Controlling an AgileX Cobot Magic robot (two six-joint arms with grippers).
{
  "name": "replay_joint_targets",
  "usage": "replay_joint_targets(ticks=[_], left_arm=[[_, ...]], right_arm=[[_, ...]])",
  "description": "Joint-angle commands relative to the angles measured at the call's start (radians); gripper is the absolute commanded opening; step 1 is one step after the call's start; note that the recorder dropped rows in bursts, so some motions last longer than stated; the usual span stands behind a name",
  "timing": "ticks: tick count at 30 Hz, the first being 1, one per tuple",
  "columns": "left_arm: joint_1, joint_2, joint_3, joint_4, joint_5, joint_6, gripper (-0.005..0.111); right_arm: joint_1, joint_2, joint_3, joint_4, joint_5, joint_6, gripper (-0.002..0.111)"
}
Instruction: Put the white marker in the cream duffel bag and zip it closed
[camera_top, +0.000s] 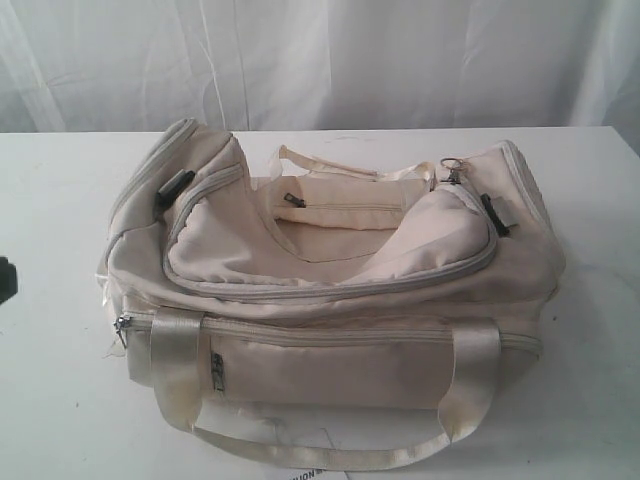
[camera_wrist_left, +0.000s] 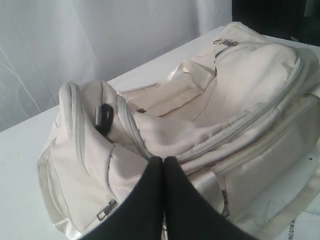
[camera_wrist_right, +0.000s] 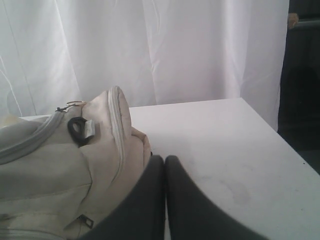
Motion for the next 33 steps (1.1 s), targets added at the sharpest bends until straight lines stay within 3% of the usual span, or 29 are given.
replay_joint_targets(ticks=[1, 17, 33], left_arm=[[0.003, -0.078, 0.109, -0.017, -0.031, 0.000, 0.000], [0.003, -0.261, 0.351, -0.048, -0.051, -0.032, 0.000], [0.003, -0.282, 0.381, -0.056, -0.056, -0.052, 0.000]], right_arm=[[-0.002, -0.006, 0.005, -0.001, 0.006, -0.004, 0.000], [-0.002, -0.006, 0.005, -0.001, 0.006, -0.004, 0.000], [-0.002, -0.006, 0.005, -0.003, 0.006, -0.004, 0.000]])
